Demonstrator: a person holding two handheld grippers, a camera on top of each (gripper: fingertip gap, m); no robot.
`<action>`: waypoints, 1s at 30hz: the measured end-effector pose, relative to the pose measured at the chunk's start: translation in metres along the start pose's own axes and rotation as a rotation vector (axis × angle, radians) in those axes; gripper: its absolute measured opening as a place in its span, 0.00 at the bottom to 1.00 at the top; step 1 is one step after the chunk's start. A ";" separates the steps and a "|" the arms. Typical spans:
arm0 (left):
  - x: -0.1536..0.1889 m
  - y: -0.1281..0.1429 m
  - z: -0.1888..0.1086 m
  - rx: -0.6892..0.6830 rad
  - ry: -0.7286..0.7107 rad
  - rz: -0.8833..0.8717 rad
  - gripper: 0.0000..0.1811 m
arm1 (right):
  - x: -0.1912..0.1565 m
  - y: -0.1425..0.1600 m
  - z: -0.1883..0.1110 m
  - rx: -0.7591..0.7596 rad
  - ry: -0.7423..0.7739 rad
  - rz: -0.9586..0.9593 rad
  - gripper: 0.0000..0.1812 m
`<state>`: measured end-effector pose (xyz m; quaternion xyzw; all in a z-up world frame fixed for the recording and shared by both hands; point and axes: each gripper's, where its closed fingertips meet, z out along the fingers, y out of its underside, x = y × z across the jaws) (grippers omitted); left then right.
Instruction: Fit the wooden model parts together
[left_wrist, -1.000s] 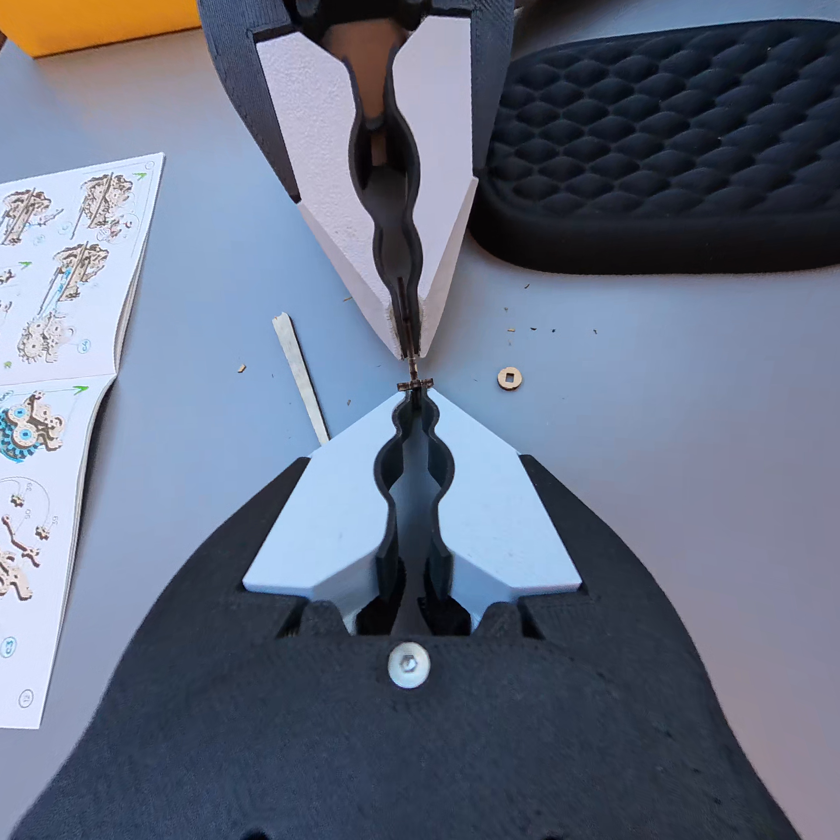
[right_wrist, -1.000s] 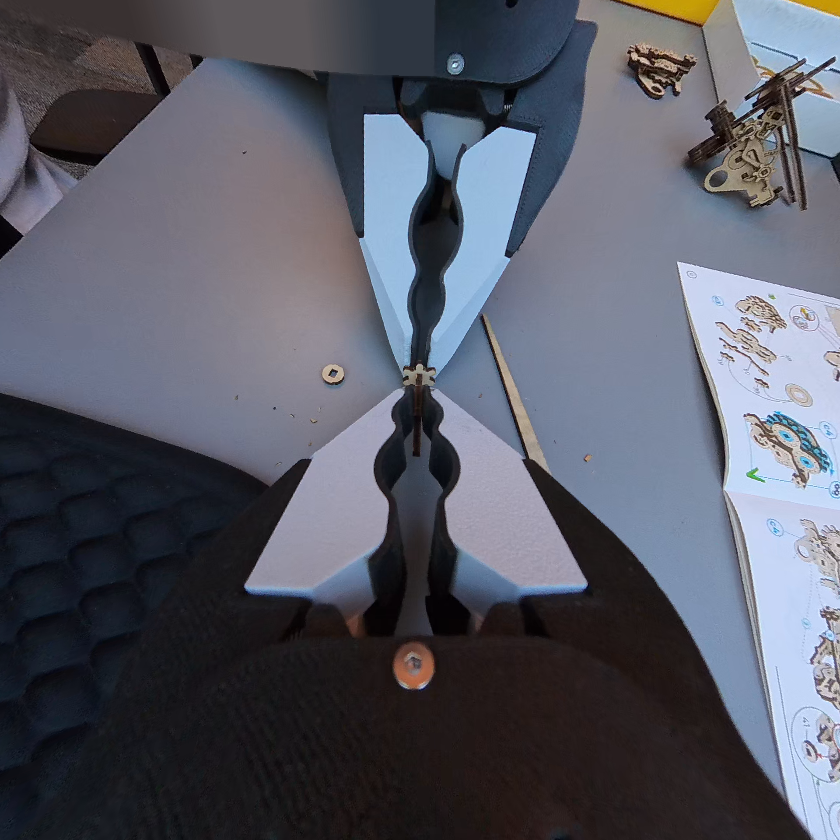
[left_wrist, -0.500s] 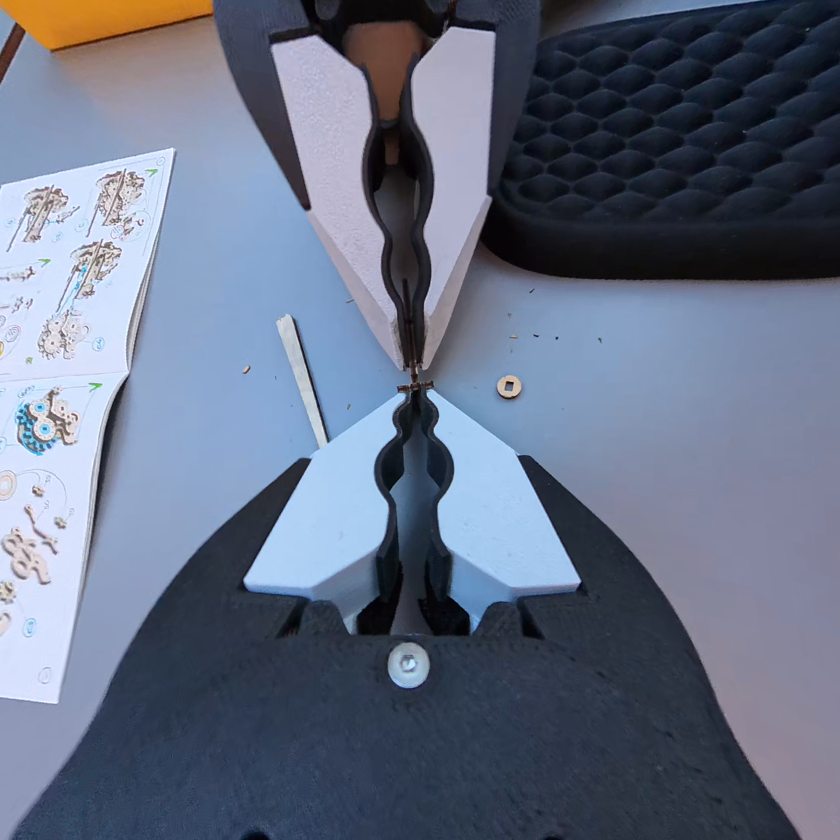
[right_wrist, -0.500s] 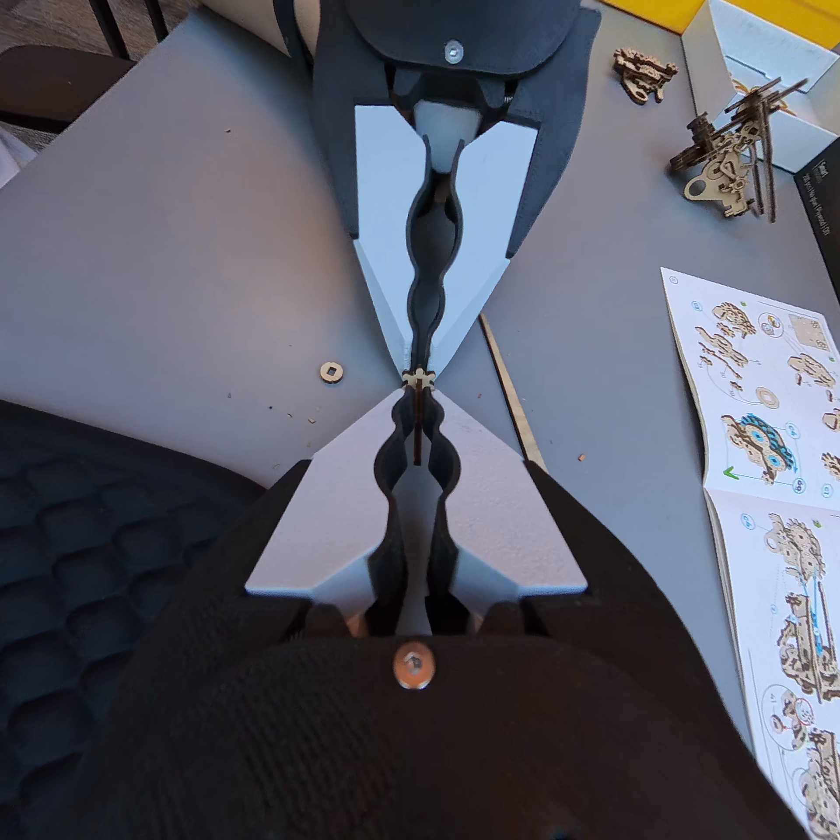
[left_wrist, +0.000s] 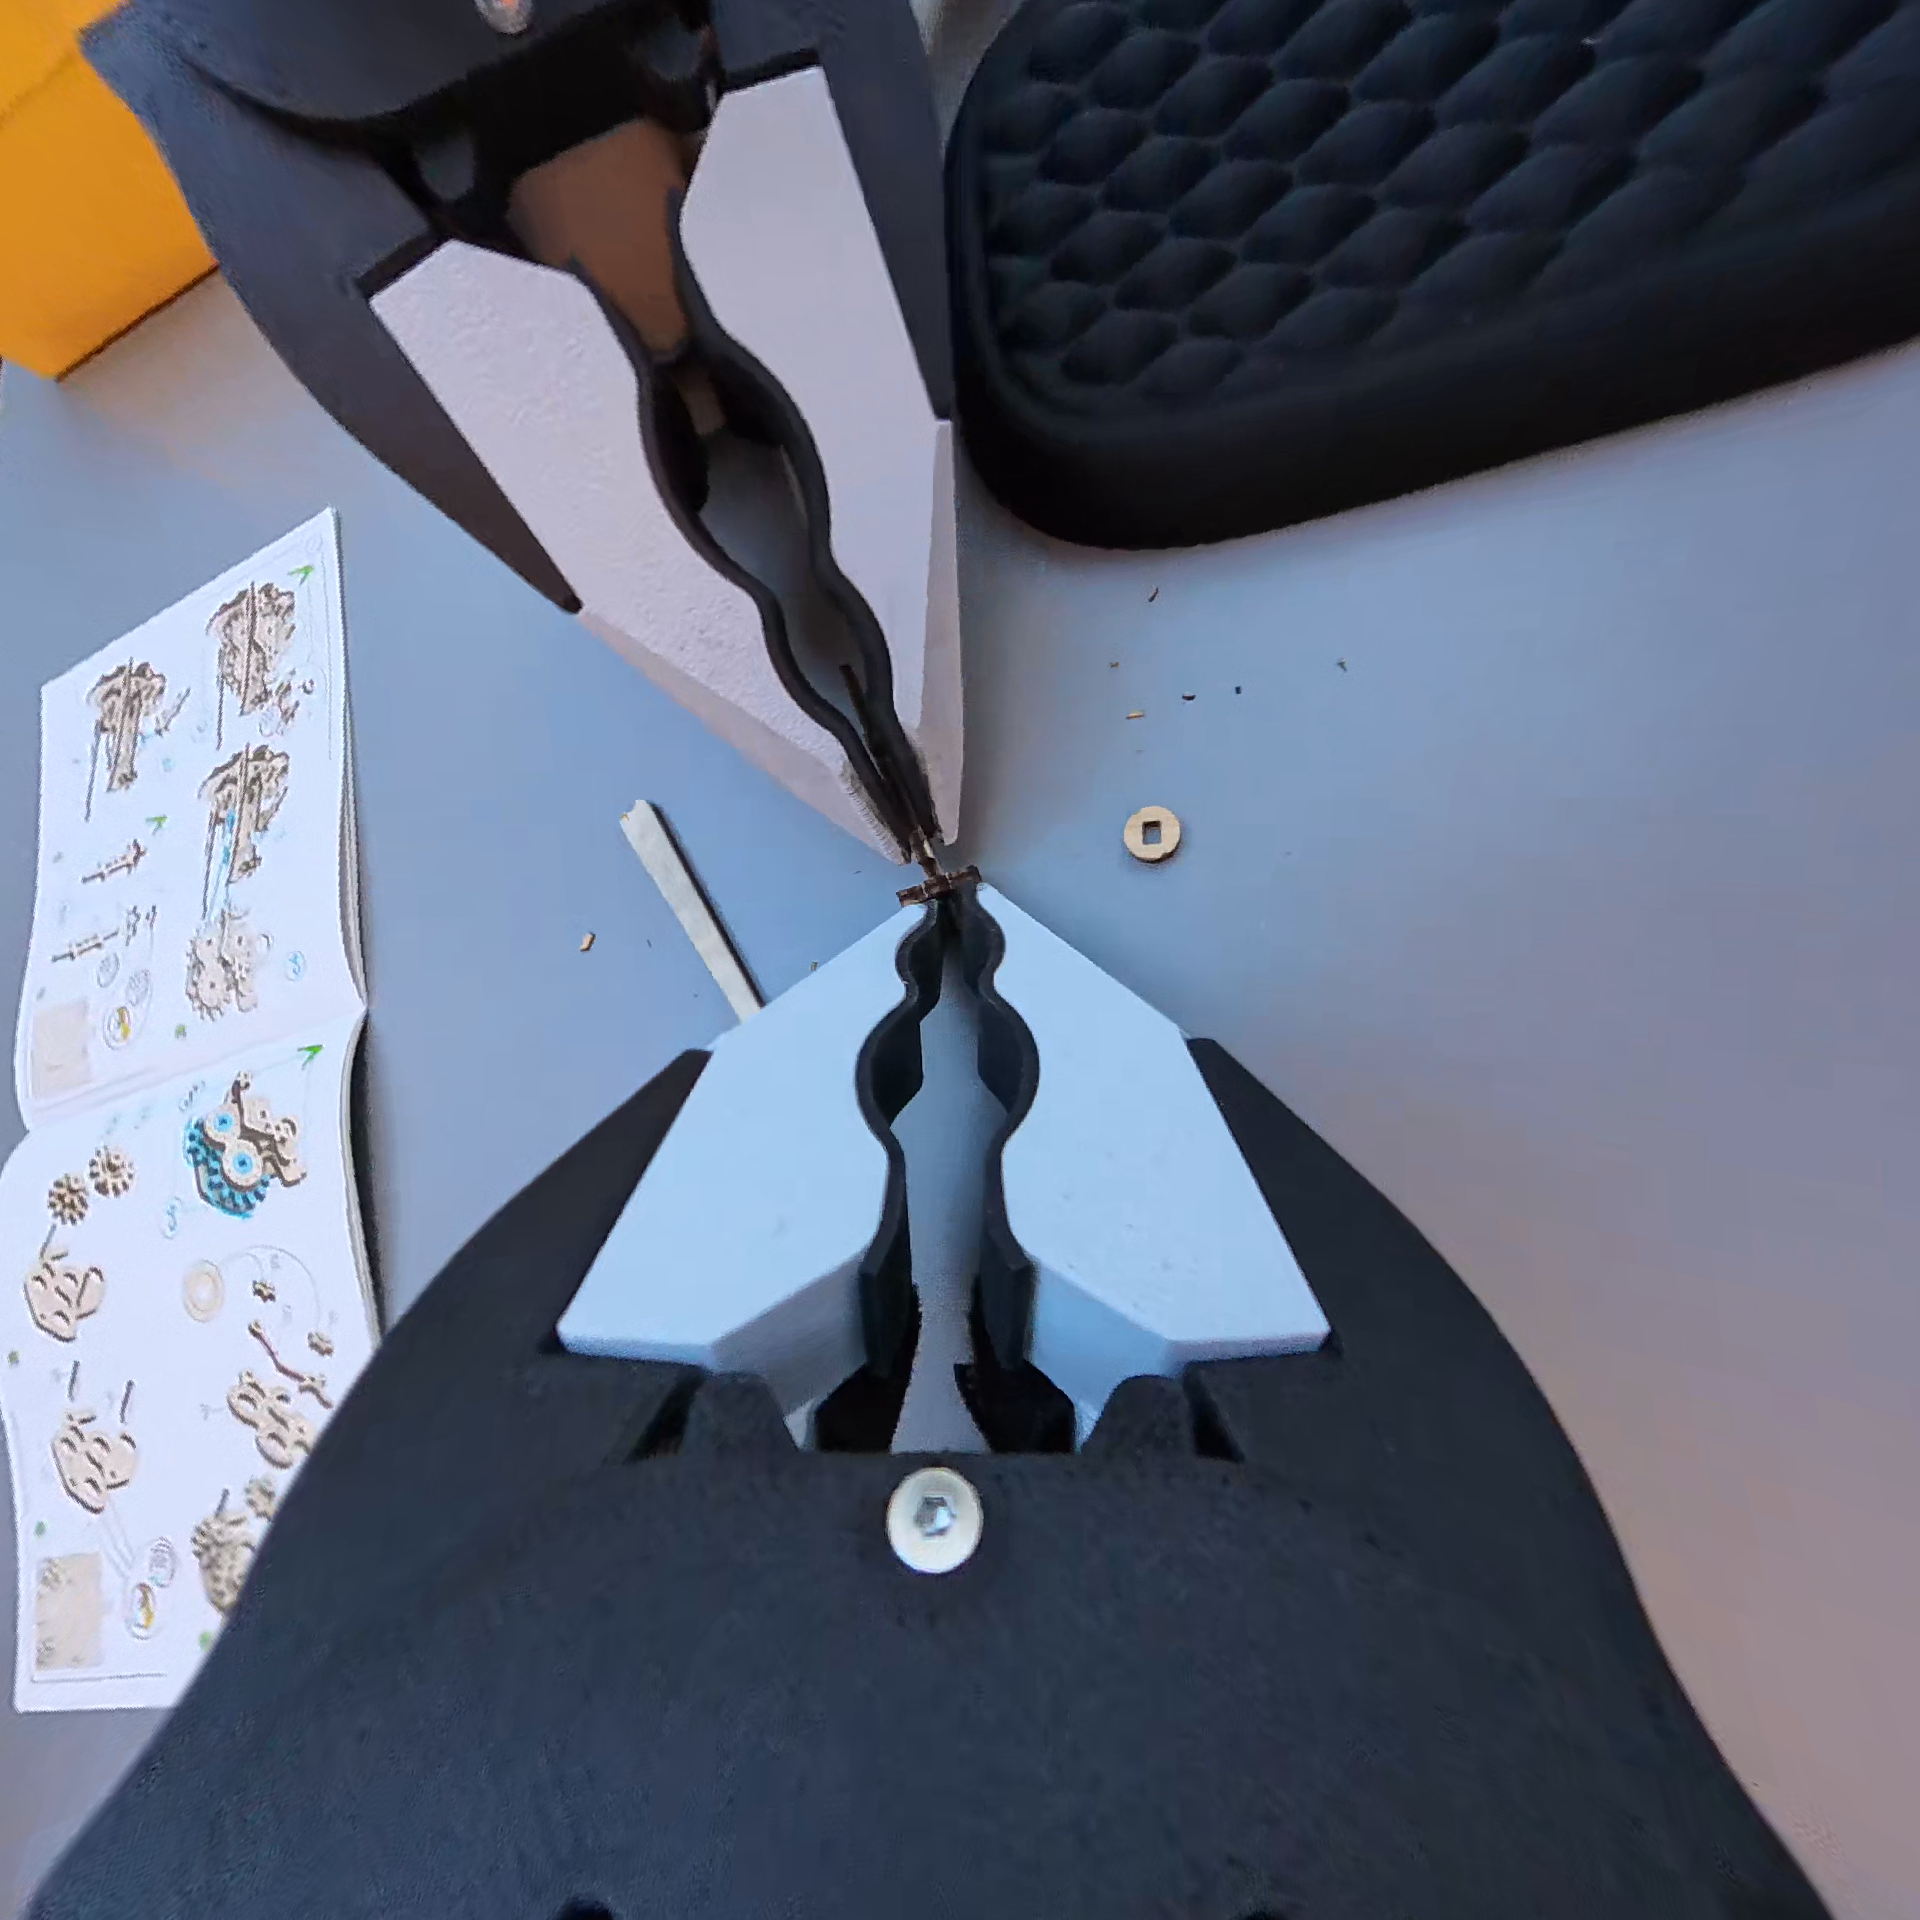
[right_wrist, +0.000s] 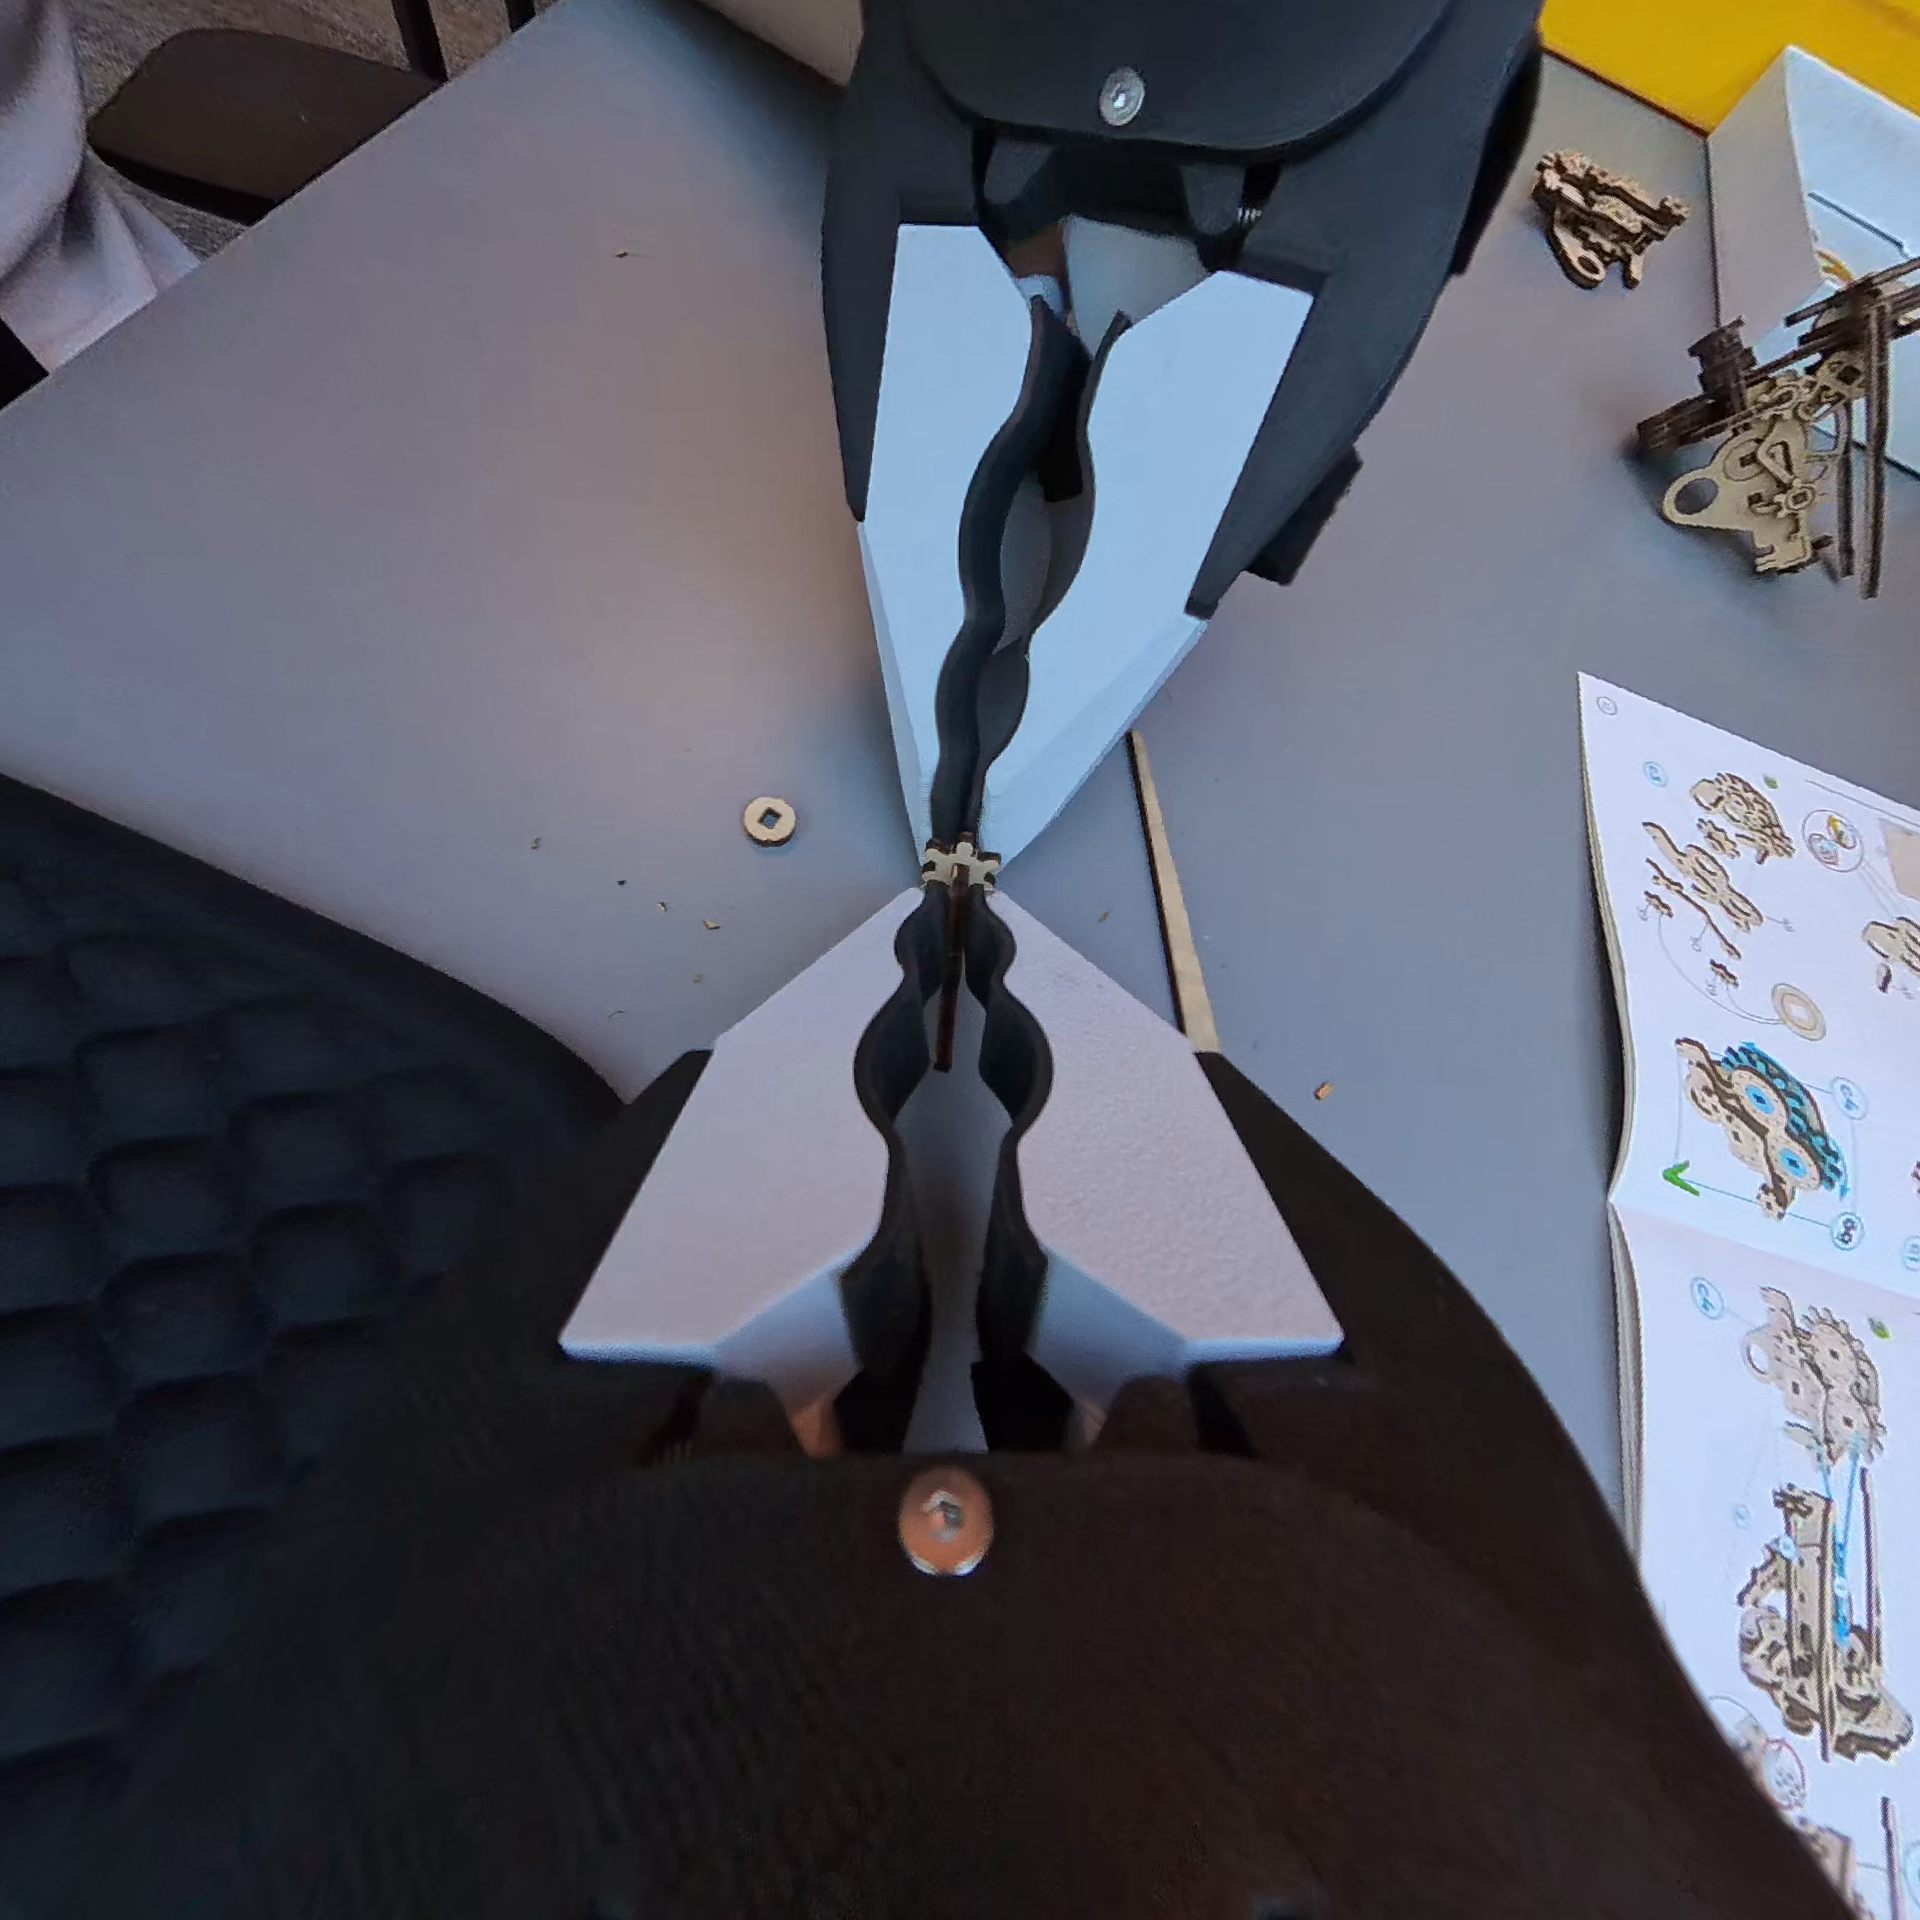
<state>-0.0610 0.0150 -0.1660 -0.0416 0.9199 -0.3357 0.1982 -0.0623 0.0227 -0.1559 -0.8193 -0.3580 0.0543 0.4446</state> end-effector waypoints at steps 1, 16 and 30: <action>0.000 0.000 0.000 0.004 0.010 0.020 0.00 | 0.000 0.000 0.000 0.000 -0.001 -0.002 0.00; -0.005 -0.001 0.001 0.079 -0.019 -0.291 0.00 | 0.005 0.000 0.000 -0.026 0.184 0.095 0.00; -0.006 0.001 0.002 0.086 0.009 -0.247 0.00 | 0.004 0.004 -0.001 -0.119 0.090 -0.022 0.02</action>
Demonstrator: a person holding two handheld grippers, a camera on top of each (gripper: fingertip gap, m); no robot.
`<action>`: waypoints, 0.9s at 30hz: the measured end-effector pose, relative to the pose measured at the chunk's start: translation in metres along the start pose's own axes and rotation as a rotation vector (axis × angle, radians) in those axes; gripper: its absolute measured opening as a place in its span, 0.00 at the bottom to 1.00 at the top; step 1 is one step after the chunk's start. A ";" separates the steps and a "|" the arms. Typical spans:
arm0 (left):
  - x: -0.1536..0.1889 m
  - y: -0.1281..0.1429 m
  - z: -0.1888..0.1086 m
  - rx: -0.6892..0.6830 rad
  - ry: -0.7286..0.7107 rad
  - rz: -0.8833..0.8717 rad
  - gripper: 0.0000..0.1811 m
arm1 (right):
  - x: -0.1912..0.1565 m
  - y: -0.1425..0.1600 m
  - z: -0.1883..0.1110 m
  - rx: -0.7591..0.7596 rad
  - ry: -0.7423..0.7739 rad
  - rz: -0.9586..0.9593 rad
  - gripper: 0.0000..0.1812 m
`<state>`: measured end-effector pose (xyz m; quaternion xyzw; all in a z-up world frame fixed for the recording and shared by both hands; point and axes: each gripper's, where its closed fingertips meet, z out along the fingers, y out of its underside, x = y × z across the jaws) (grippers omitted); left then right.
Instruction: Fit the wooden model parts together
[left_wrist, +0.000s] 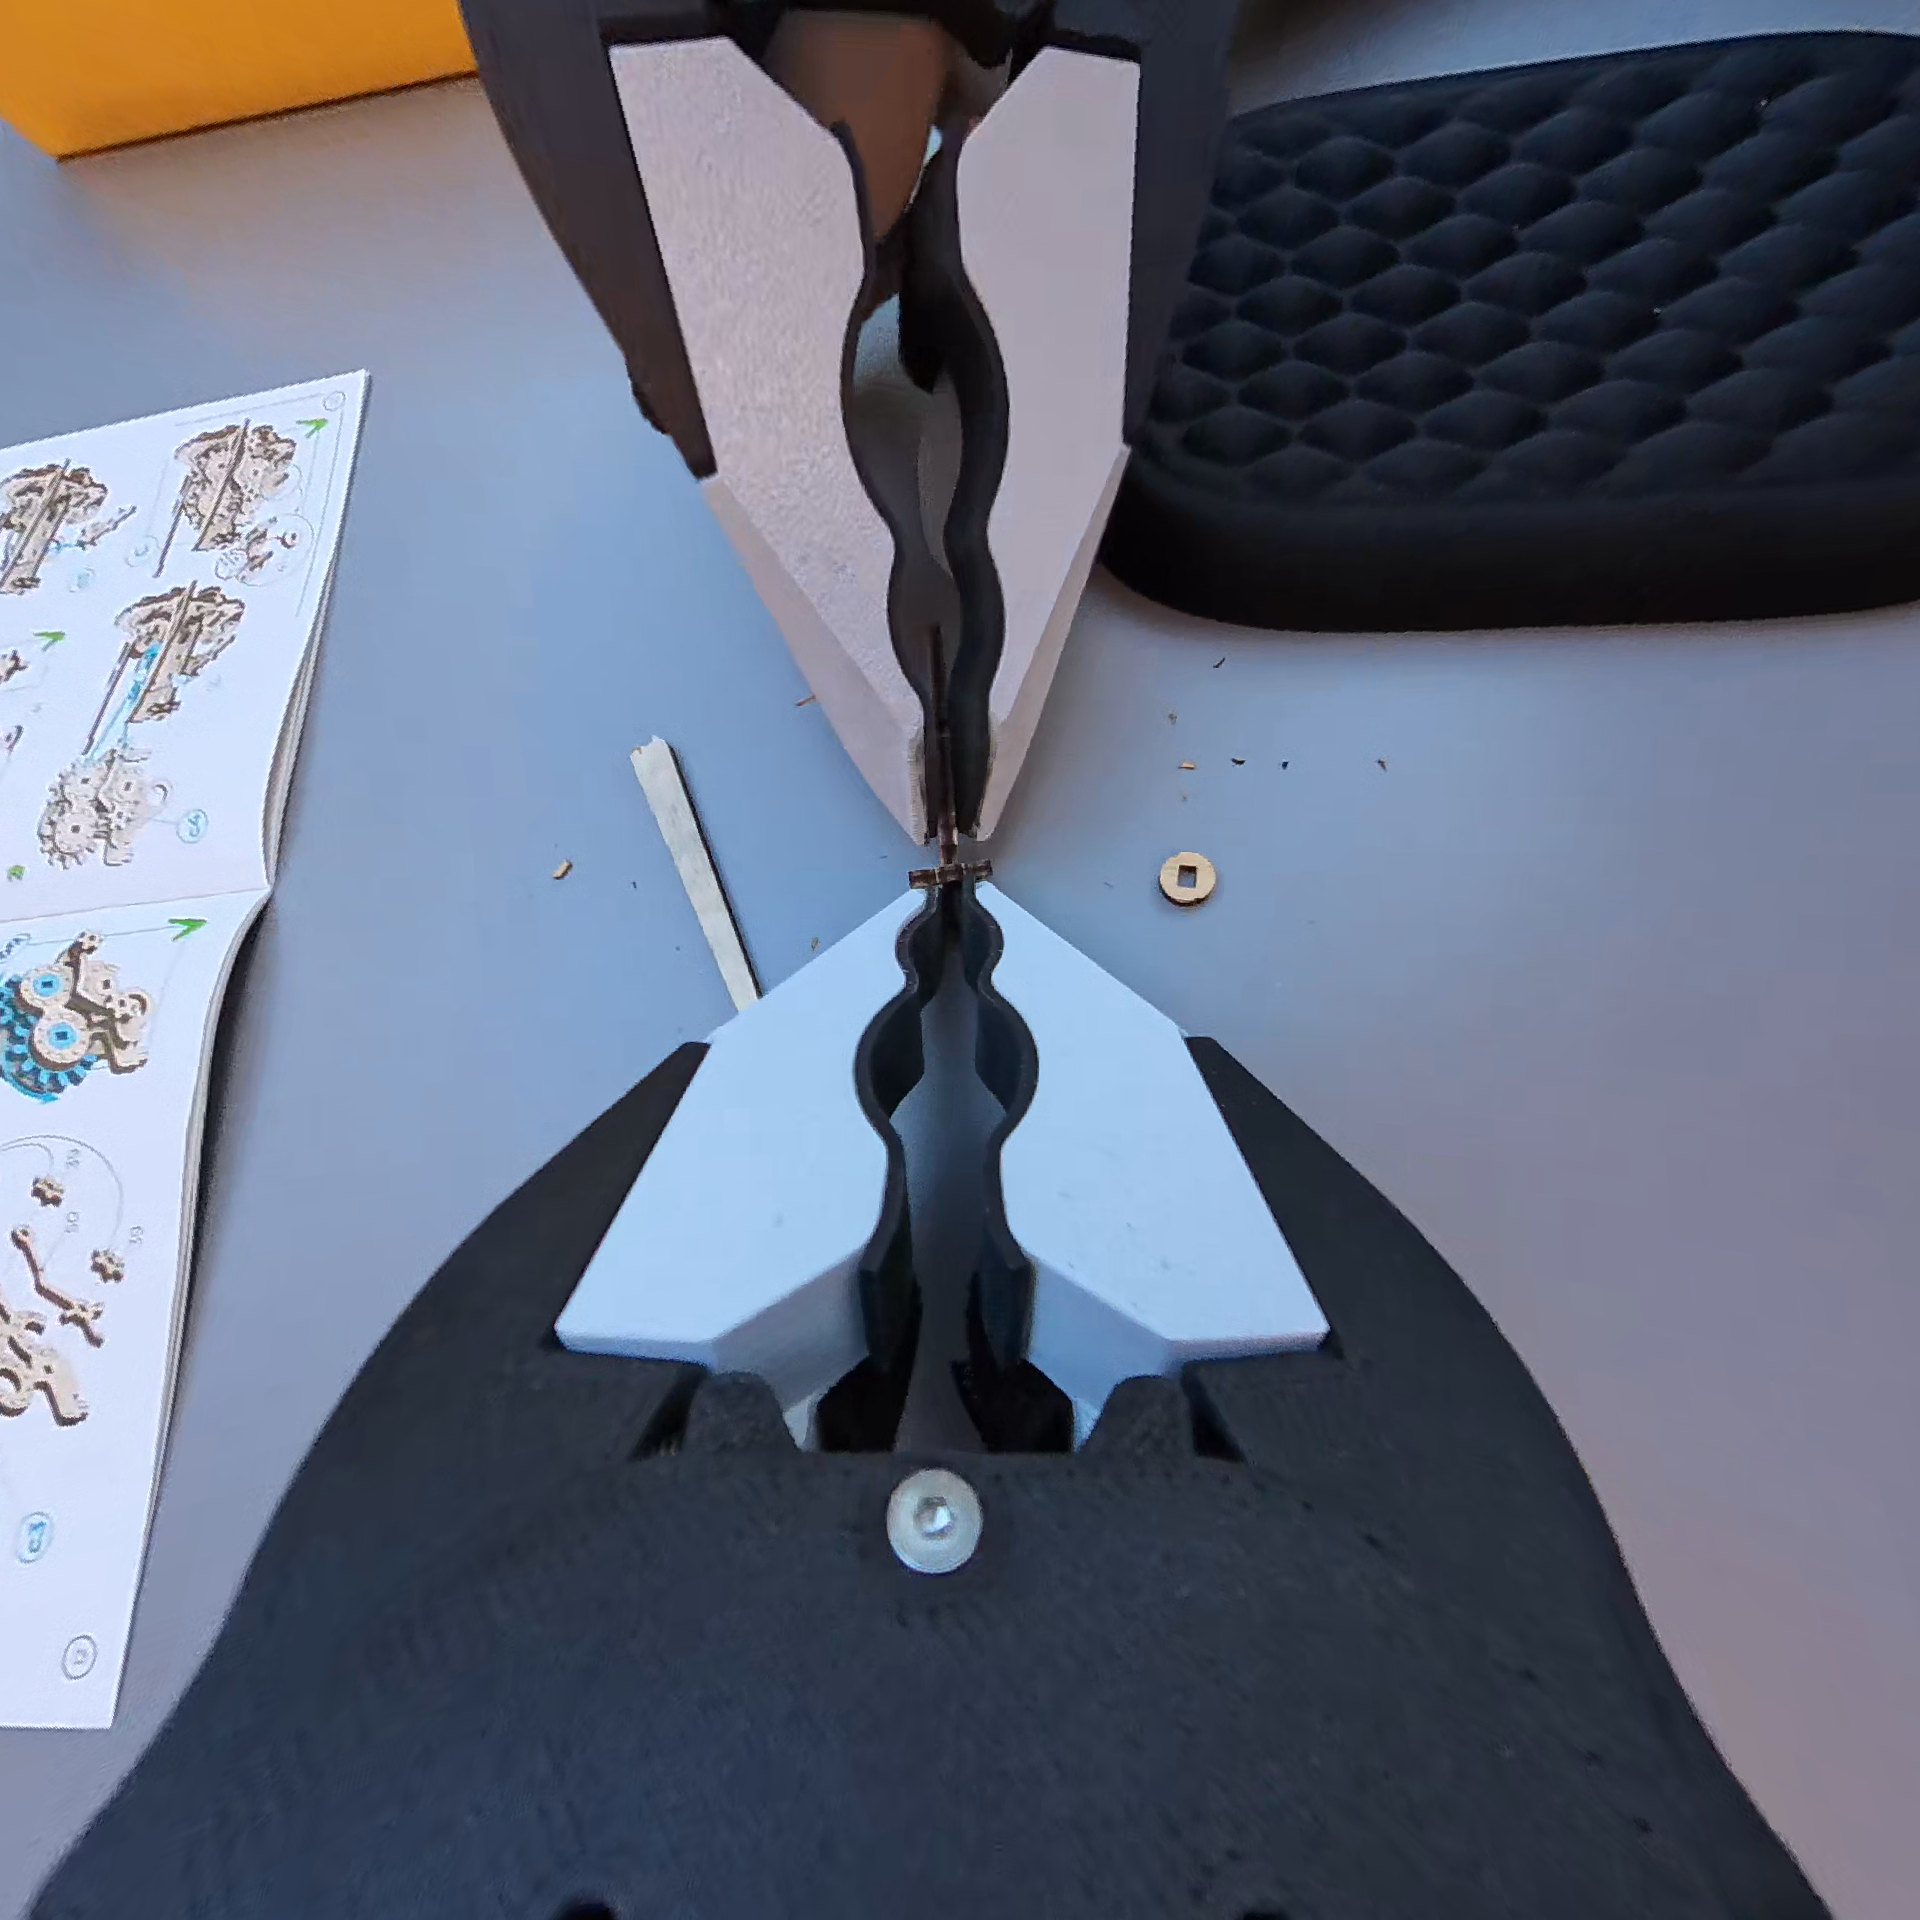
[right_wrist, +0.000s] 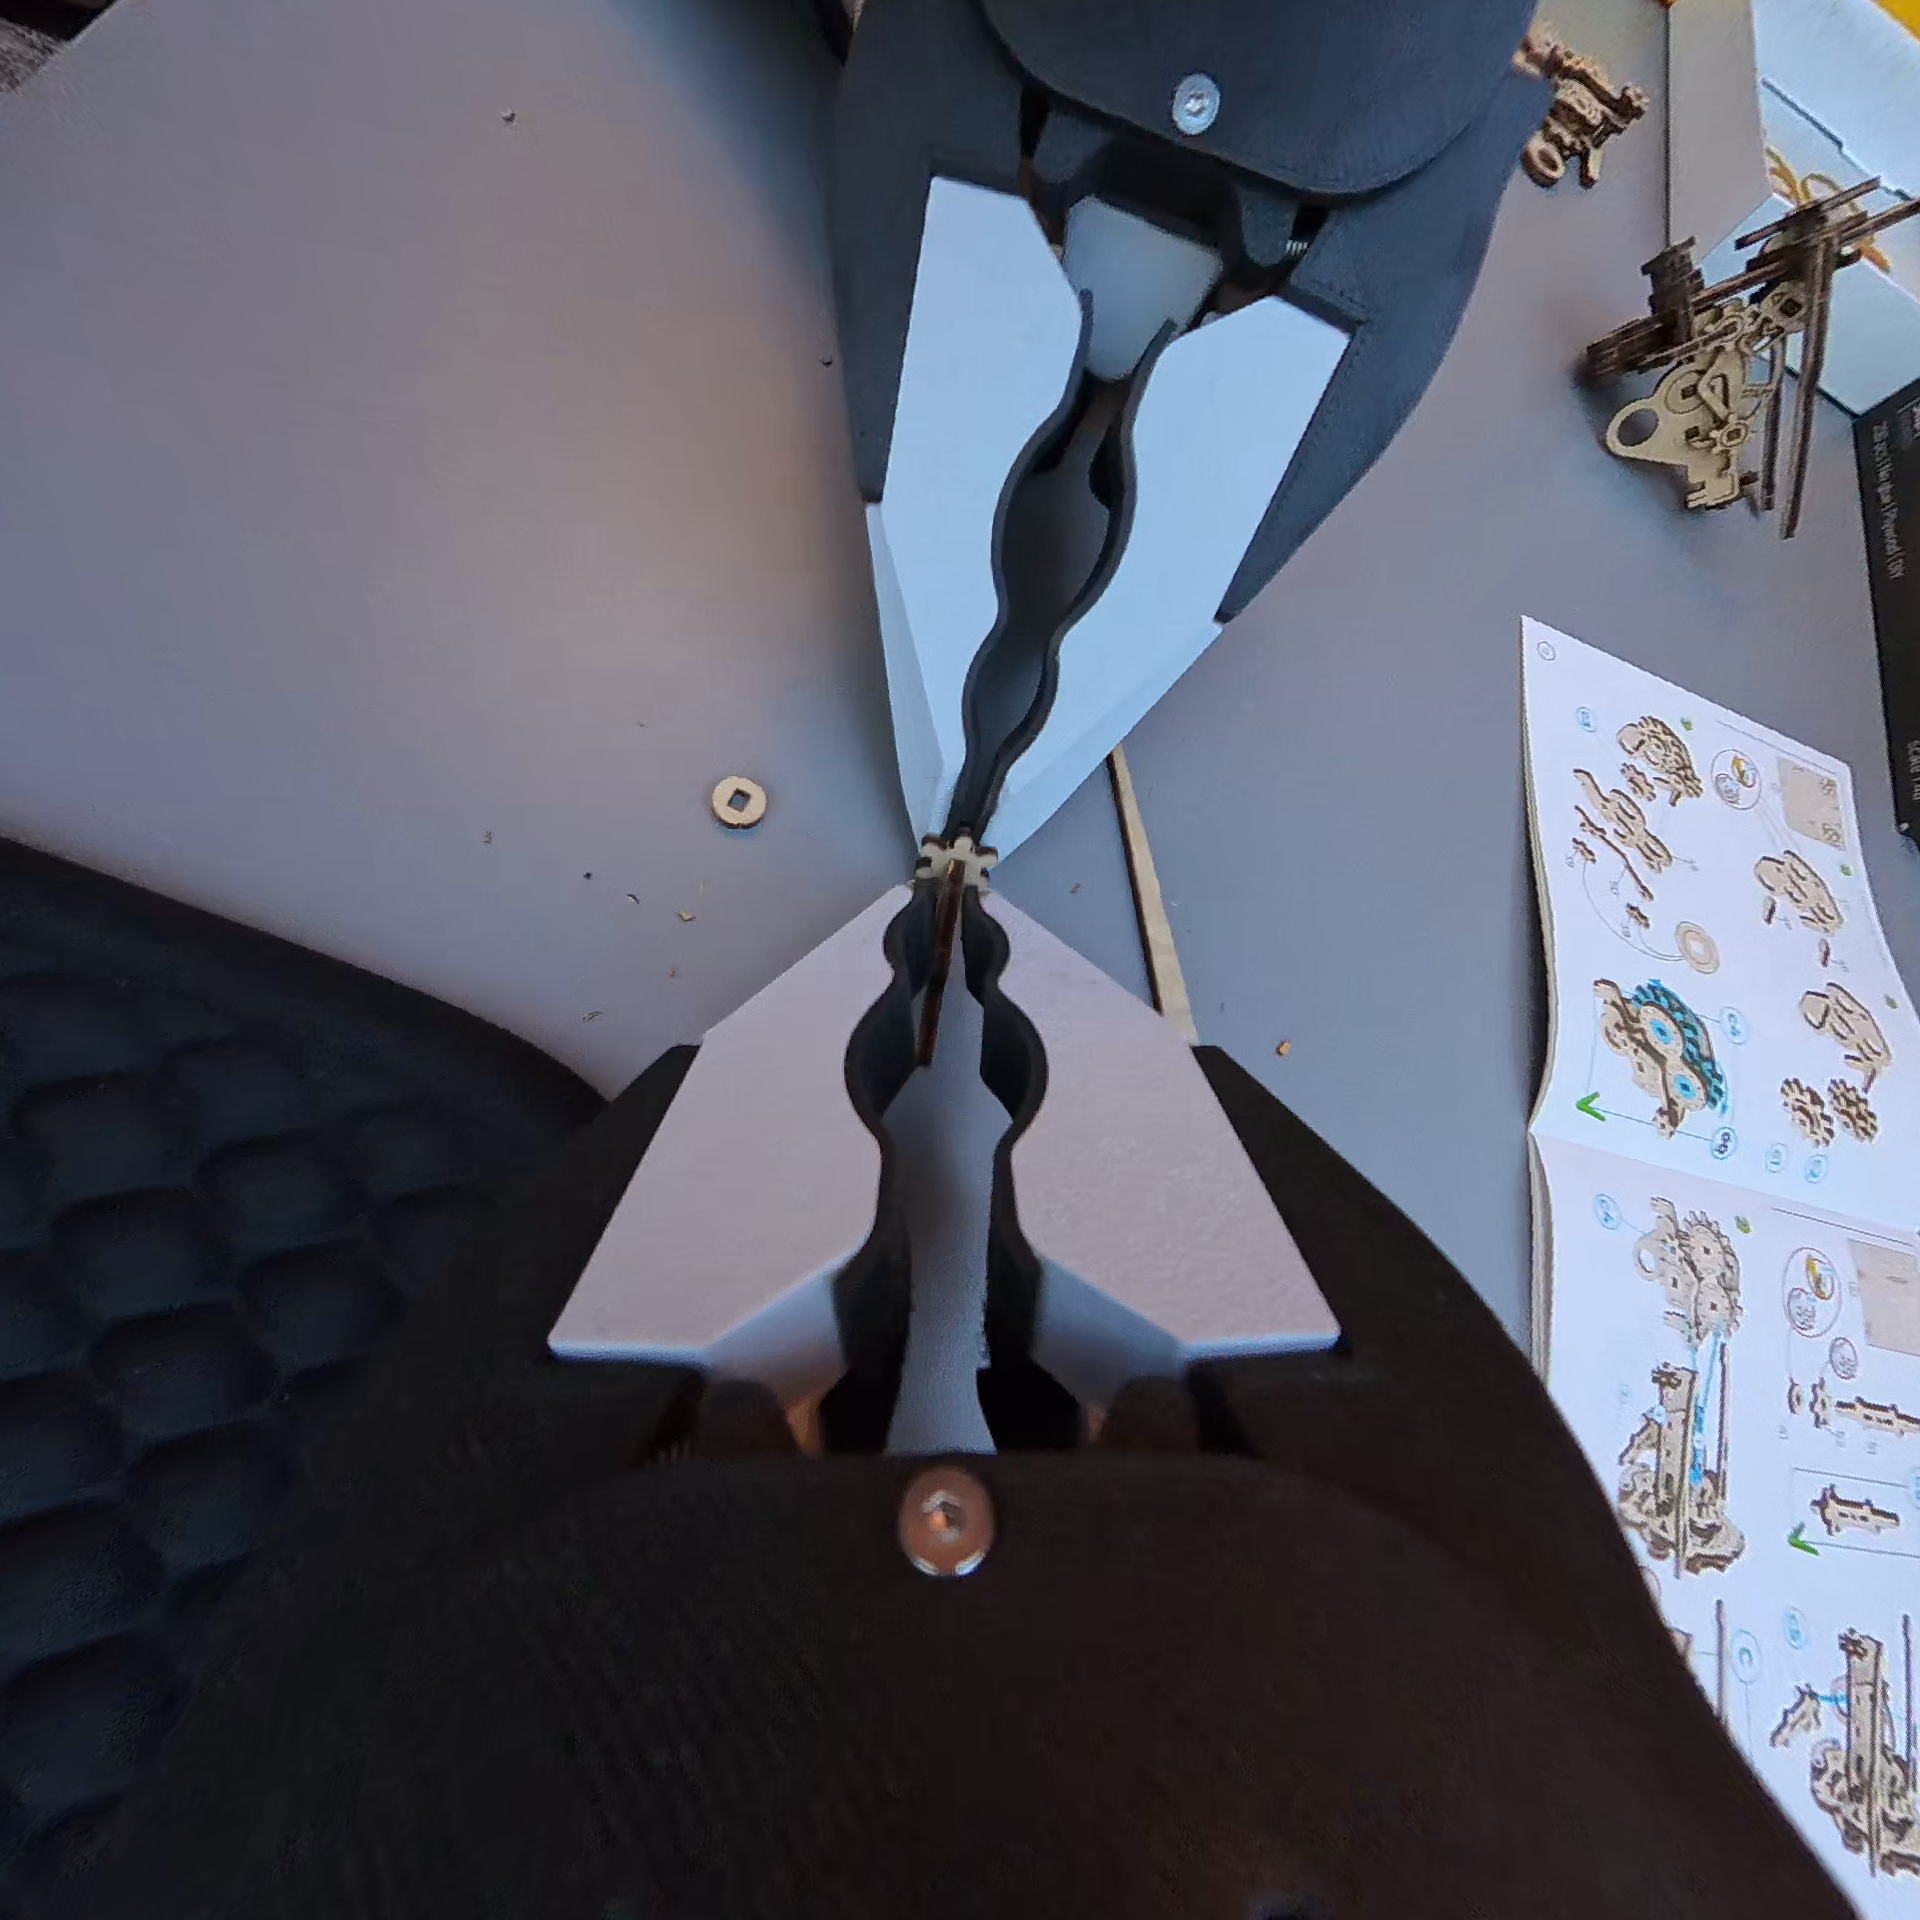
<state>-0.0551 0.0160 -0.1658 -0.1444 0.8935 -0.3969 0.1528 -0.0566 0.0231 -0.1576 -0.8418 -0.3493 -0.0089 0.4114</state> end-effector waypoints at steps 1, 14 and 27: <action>0.001 0.000 0.000 0.002 0.002 0.003 0.00 | -0.001 0.004 0.001 -0.022 0.004 -0.004 0.03; 0.006 -0.003 -0.004 0.034 -0.010 0.071 0.01 | -0.001 -0.005 -0.013 0.149 -0.094 0.228 0.00; 0.000 -0.019 -0.015 0.160 -0.014 0.010 0.00 | 0.005 -0.015 -0.023 0.280 -0.130 0.300 0.00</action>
